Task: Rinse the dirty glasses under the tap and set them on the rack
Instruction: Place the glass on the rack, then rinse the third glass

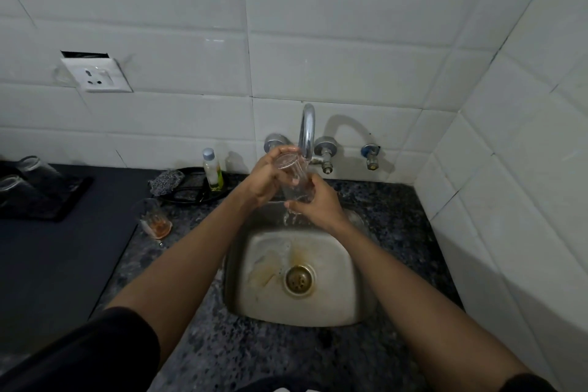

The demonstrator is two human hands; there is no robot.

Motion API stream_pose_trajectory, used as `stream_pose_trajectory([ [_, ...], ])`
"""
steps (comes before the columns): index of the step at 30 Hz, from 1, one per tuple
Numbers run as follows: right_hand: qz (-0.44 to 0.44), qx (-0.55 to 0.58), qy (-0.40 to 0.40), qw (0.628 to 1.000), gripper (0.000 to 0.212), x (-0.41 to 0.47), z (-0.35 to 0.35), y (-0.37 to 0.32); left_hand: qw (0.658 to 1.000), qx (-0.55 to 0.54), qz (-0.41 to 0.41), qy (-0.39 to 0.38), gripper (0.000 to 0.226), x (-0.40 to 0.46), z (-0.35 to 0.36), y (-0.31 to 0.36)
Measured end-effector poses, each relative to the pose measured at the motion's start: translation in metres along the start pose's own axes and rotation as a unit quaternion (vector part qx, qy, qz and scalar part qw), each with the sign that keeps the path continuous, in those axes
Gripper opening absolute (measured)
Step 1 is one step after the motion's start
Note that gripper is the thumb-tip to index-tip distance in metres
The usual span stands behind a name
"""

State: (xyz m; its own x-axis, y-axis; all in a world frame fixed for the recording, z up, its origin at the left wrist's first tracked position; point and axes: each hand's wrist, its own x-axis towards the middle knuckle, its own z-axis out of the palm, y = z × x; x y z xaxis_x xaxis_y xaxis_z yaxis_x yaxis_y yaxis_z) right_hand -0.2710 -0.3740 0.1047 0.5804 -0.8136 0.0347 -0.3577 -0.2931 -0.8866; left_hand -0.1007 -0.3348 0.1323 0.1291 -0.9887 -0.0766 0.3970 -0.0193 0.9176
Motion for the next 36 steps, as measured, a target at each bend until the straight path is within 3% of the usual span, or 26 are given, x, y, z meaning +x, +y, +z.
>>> stream_pose_trajectory([
  [4,-0.031,0.032,0.036,0.998,0.053,-0.004,-0.001,-0.001,0.995,-0.088,-0.011,0.051,0.066,0.005,-0.002,-0.009],
  [7,-0.059,0.021,0.085,0.994,0.051,-0.004,0.001,-0.002,0.992,-0.056,-0.023,0.107,0.066,0.007,0.007,-0.015],
  [11,-0.114,-0.096,0.138,0.979,0.063,-0.005,0.002,0.003,0.983,-0.014,-0.053,0.175,0.094,0.014,0.016,-0.016],
  [14,-0.221,-0.235,0.154,0.934,0.061,-0.007,-0.003,0.006,0.980,-0.039,-0.081,0.178,0.087,0.024,0.009,-0.015],
  [17,-0.306,-0.293,0.098,0.900,0.061,-0.008,-0.005,0.013,0.981,-0.037,-0.096,0.165,0.071,0.023,0.006,-0.019],
  [19,-0.281,-0.240,0.074,0.926,0.061,-0.010,-0.003,0.013,0.983,-0.026,-0.089,0.161,0.053,0.017,0.007,-0.022],
  [22,-0.129,-0.040,0.123,0.983,0.062,-0.014,0.003,-0.002,0.986,-0.061,-0.076,0.135,0.035,0.012,0.006,-0.024],
  [24,-0.081,0.013,0.159,0.984,0.065,-0.012,0.006,-0.006,0.987,-0.081,-0.068,0.118,0.033,0.011,0.008,-0.021],
  [27,-0.164,-0.052,0.177,0.969,0.069,-0.010,0.006,0.004,0.989,-0.062,-0.079,0.107,0.039,0.013,0.009,-0.013],
  [29,-0.254,-0.160,0.152,0.942,0.064,-0.006,0.002,0.014,0.989,-0.037,-0.103,0.097,0.056,0.014,0.009,-0.010],
  [31,-0.316,-0.234,0.114,0.912,0.059,-0.004,-0.003,0.018,0.989,-0.028,-0.118,0.082,0.054,0.017,0.007,-0.011],
  [33,-0.307,-0.215,0.103,0.921,0.060,-0.006,-0.003,0.014,0.990,-0.048,-0.110,0.079,0.040,0.017,0.007,-0.014],
  [36,-0.170,-0.041,0.144,0.974,0.063,-0.006,0.005,-0.001,0.989,-0.103,-0.085,0.067,0.029,0.013,0.014,-0.018],
])
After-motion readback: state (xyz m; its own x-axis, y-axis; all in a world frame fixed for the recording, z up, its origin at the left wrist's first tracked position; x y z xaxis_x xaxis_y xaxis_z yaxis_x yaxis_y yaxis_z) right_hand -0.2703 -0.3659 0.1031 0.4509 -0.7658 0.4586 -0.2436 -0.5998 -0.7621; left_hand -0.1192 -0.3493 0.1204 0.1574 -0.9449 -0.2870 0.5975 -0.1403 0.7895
